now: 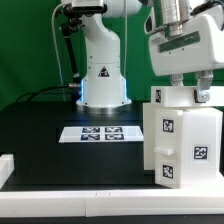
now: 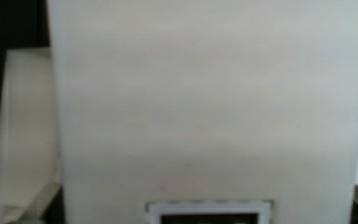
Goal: Assemble cabinet
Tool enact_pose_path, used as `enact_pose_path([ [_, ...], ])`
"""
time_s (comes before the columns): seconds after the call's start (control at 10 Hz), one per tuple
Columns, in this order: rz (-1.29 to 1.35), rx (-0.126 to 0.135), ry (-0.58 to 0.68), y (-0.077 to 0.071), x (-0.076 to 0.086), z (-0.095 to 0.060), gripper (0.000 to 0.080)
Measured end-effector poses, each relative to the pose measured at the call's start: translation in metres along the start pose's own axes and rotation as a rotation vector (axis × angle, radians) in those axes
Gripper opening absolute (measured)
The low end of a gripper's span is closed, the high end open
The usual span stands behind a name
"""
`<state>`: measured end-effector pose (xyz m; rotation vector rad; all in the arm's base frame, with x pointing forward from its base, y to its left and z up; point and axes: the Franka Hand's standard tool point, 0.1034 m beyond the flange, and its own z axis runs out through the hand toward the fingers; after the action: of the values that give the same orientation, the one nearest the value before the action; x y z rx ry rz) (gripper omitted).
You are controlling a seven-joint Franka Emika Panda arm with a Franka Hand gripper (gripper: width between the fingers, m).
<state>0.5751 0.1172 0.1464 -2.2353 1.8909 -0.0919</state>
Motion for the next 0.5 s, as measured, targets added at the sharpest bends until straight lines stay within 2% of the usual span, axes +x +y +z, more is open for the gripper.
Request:
enact_pose_path([
  [0.2,0.089,0.005,-0.015,-0.0001,0.0006,0.0004,0.0543],
  [0.3,0.141,0.004,-0.025,0.0002,-0.0026,0.0009,0.0615],
  [0.4,0.134,0.004,-0.028,0.0004,-0.0045,0.0011,0.0734],
  [0.5,0.115,0.005,-0.029,0.0001,-0.0046,0.0004,0.0734],
])
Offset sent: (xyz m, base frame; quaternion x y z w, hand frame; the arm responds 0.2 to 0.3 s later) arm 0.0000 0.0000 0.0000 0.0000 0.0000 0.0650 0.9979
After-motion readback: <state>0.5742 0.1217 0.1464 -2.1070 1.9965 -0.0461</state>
